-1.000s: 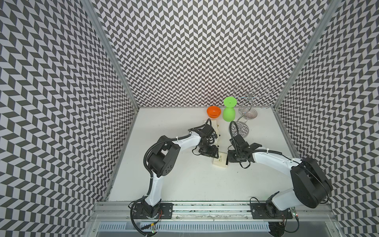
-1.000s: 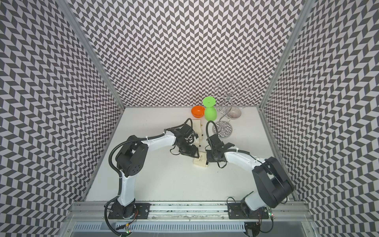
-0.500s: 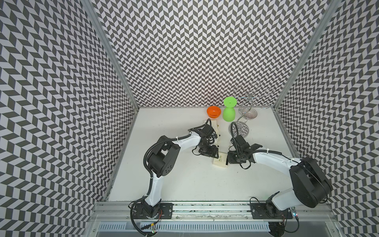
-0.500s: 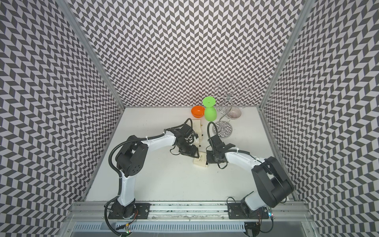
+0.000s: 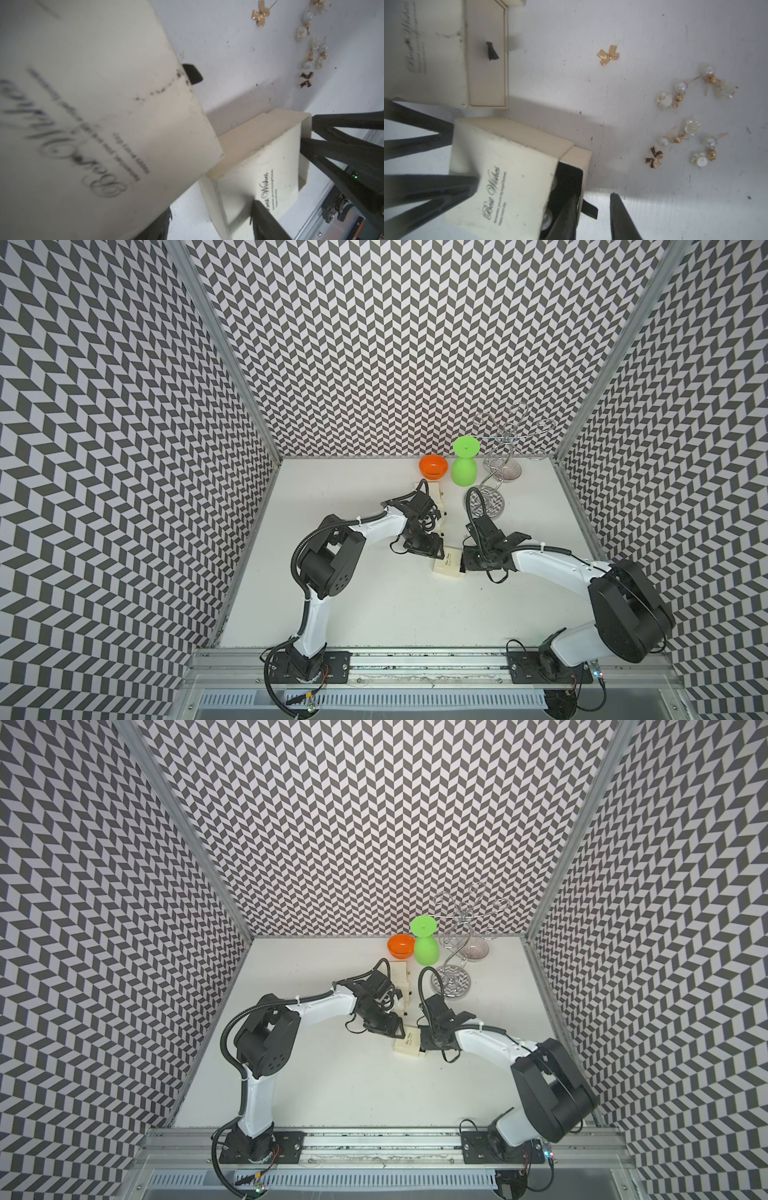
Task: Take out the earrings from the drawer-style jewelry box
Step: Open the drawer in the jewelry box.
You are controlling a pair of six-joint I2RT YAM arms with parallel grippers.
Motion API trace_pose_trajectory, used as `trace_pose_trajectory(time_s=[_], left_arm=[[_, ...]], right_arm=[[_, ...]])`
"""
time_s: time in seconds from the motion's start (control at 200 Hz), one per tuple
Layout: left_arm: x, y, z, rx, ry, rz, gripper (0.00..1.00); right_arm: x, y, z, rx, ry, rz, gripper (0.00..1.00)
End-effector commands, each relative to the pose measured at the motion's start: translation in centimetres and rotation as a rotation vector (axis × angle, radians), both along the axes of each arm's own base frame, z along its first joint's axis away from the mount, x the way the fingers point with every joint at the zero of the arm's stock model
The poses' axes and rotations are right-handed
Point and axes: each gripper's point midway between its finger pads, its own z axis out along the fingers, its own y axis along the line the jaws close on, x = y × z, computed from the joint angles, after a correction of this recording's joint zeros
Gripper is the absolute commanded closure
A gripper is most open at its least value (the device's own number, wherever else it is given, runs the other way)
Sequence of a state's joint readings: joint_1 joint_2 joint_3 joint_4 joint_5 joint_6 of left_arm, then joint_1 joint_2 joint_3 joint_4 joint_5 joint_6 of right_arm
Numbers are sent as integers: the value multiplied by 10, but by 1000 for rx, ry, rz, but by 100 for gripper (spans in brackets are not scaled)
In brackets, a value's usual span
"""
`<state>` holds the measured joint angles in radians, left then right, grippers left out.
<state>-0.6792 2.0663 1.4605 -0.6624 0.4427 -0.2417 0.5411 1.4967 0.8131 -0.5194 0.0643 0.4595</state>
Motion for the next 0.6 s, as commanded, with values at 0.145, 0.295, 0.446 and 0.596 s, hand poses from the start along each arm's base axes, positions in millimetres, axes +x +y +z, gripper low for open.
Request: trace_pose_trajectory(time_s=[0.145,0.295,0.446,0.596], left_arm=[[10,71,-63,310,-2,100,37],[11,71,-63,312,-4,102,37],[11,73,-64,316,-5,104,37],[12,70,-62,308,-6,103,37]], right_arm=[[-28,-62,-15,-252,92,-113,72],[-28,-66,-13,-268,93,-128,72],[-27,-69,-10,-268,89,-141,71],[-15,-51,6,-172,12,-86,72]])
